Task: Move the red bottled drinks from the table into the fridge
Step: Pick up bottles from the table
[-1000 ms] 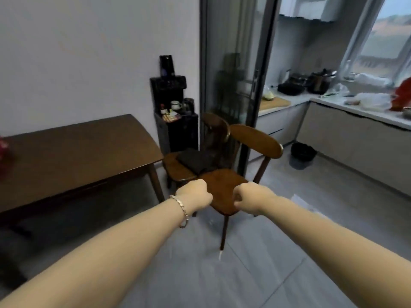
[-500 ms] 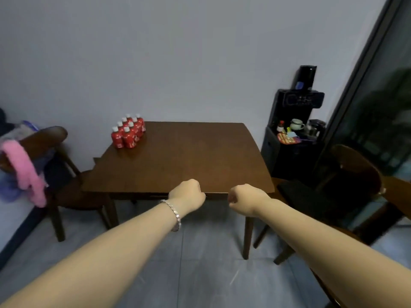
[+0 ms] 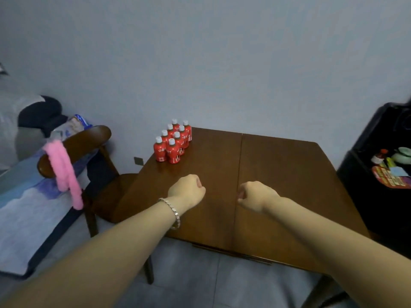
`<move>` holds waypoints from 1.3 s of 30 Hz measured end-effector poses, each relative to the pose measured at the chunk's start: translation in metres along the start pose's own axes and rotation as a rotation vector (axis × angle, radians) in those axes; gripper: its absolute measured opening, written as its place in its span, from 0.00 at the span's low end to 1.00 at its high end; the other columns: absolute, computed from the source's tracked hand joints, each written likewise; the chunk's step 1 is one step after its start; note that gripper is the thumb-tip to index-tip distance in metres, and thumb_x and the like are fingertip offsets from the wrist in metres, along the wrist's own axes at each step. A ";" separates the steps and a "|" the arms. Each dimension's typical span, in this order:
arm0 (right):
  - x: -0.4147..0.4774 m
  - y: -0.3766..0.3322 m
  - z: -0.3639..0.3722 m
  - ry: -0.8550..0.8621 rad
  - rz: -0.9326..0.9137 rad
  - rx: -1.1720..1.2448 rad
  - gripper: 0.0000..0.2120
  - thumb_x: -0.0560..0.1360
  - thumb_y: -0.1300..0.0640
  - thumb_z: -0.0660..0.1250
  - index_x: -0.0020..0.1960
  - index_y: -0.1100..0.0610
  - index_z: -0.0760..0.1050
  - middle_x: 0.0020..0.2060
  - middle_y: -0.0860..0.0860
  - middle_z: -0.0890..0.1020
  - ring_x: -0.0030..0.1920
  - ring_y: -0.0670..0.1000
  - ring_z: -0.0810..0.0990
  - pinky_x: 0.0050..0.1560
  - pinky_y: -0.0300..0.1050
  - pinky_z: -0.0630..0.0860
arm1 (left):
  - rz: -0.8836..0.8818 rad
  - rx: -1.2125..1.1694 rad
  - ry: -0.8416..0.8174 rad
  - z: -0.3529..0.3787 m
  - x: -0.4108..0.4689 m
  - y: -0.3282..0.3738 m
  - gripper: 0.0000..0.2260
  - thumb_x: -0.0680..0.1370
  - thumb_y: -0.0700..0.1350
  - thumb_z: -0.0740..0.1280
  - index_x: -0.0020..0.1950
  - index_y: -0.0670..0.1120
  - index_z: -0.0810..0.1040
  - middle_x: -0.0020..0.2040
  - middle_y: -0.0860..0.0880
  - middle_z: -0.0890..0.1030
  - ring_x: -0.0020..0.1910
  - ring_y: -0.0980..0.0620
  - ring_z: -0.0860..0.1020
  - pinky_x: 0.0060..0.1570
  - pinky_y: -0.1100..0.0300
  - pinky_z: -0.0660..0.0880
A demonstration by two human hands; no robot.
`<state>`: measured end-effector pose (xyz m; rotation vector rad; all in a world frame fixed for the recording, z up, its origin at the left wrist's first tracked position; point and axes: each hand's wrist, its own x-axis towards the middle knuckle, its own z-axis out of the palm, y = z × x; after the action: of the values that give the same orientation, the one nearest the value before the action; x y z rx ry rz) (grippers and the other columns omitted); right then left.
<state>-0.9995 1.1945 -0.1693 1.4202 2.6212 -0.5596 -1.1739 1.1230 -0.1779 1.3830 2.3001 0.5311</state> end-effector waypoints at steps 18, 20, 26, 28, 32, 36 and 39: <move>0.337 -0.069 0.033 -0.149 0.035 0.218 0.25 0.75 0.53 0.66 0.70 0.56 0.67 0.64 0.54 0.74 0.62 0.52 0.74 0.63 0.43 0.71 | -0.241 -0.227 0.031 -0.025 0.316 -0.143 0.25 0.73 0.44 0.71 0.68 0.46 0.67 0.68 0.45 0.68 0.65 0.45 0.71 0.63 0.49 0.71; 0.377 -0.070 0.042 -0.193 0.048 0.274 0.37 0.73 0.50 0.70 0.75 0.58 0.56 0.71 0.55 0.66 0.69 0.52 0.68 0.69 0.44 0.66 | -0.288 -0.287 0.101 -0.023 0.346 -0.160 0.37 0.69 0.44 0.75 0.73 0.45 0.60 0.71 0.44 0.63 0.70 0.44 0.66 0.67 0.48 0.66; 0.481 -0.082 0.062 -0.265 0.053 0.491 0.64 0.60 0.51 0.81 0.76 0.54 0.35 0.77 0.51 0.46 0.77 0.52 0.48 0.75 0.50 0.54 | -0.328 -0.486 0.006 -0.008 0.422 -0.214 0.59 0.61 0.42 0.81 0.77 0.47 0.40 0.77 0.46 0.49 0.76 0.47 0.52 0.72 0.45 0.55; 0.511 -0.088 0.067 -0.262 -0.034 0.502 0.68 0.57 0.51 0.82 0.76 0.51 0.33 0.77 0.49 0.45 0.77 0.51 0.46 0.76 0.53 0.52 | -0.272 -0.541 -0.011 0.001 0.434 -0.227 0.60 0.60 0.42 0.81 0.77 0.49 0.40 0.77 0.48 0.52 0.75 0.48 0.54 0.71 0.46 0.56; 0.555 -0.093 0.074 -0.268 -0.145 0.500 0.71 0.50 0.47 0.83 0.75 0.43 0.35 0.75 0.44 0.45 0.76 0.52 0.49 0.74 0.58 0.57 | -0.148 -0.554 0.052 0.017 0.443 -0.244 0.51 0.58 0.42 0.82 0.73 0.50 0.54 0.71 0.50 0.58 0.68 0.54 0.62 0.66 0.55 0.64; 0.566 -0.090 0.074 -0.284 -0.153 0.475 0.67 0.51 0.50 0.84 0.74 0.41 0.39 0.71 0.39 0.44 0.74 0.52 0.54 0.72 0.48 0.59 | -0.085 -0.584 0.044 0.017 0.453 -0.252 0.45 0.58 0.41 0.82 0.66 0.55 0.58 0.63 0.57 0.58 0.64 0.57 0.63 0.62 0.58 0.66; 0.553 -0.089 0.075 -0.338 -0.178 0.418 0.67 0.51 0.51 0.84 0.73 0.40 0.40 0.70 0.40 0.46 0.72 0.51 0.58 0.71 0.45 0.61 | 0.017 -0.585 -0.131 0.010 0.459 -0.260 0.42 0.57 0.42 0.83 0.59 0.62 0.60 0.61 0.60 0.61 0.63 0.58 0.66 0.61 0.60 0.68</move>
<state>-1.3869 1.5577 -0.3621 1.0554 2.4560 -1.3059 -1.5573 1.4204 -0.3858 1.1054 1.8192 0.9892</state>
